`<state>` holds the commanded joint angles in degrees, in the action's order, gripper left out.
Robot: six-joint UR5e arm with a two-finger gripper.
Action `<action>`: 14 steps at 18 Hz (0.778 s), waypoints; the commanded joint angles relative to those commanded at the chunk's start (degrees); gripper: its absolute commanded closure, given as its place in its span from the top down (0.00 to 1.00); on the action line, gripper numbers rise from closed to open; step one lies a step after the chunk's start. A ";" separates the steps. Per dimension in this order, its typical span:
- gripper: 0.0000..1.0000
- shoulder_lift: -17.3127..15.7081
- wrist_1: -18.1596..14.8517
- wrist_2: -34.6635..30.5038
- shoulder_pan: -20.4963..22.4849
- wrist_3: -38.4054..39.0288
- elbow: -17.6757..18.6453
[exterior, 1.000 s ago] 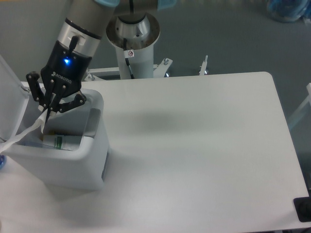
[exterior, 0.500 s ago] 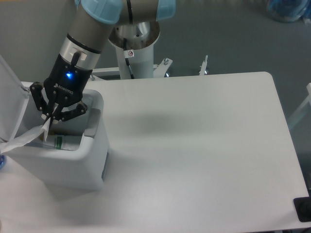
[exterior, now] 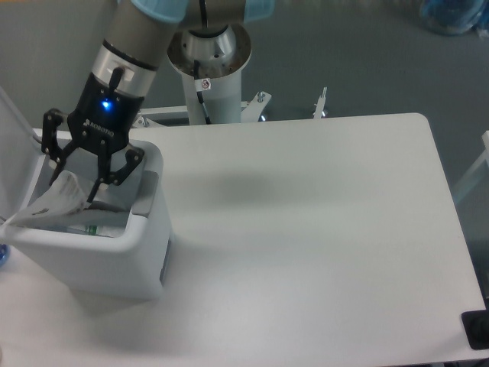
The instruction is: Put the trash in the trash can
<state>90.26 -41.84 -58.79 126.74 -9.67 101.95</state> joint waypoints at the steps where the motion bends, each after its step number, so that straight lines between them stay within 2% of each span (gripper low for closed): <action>1: 1.00 0.00 -0.09 0.00 0.00 -0.09 -0.35; 3: 1.00 0.17 0.00 -0.53 0.52 -0.26 -1.05; 5: 1.00 -0.78 0.00 -5.25 1.84 -0.70 -1.49; 8: 1.00 -2.28 0.00 -13.79 6.93 -3.33 -2.55; 11: 1.00 -2.72 -0.35 -16.09 13.17 -5.44 -4.04; 14: 1.00 -2.64 -0.70 -16.18 17.48 -11.57 -4.40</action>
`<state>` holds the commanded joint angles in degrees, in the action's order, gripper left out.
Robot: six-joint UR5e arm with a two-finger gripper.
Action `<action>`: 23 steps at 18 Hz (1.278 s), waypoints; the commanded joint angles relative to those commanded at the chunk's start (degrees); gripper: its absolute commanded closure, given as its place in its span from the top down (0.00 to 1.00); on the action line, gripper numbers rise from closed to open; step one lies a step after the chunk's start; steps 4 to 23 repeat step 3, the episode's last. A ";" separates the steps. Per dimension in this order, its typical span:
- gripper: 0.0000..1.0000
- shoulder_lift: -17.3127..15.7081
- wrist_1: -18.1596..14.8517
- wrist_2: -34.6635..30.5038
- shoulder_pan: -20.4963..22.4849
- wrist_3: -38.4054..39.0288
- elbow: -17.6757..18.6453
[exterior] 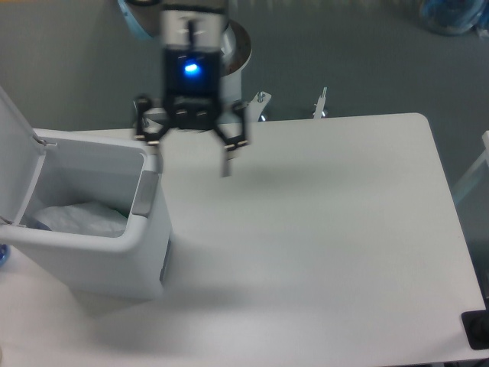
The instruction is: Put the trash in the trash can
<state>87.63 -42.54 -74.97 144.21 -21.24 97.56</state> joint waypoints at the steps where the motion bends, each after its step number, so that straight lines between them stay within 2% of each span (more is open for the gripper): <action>1: 1.00 0.00 -0.70 -0.35 0.71 -3.33 -0.09; 3: 1.00 0.09 -2.72 -2.27 0.81 -8.71 0.00; 23: 1.00 0.09 -2.72 -2.27 0.81 -8.71 0.00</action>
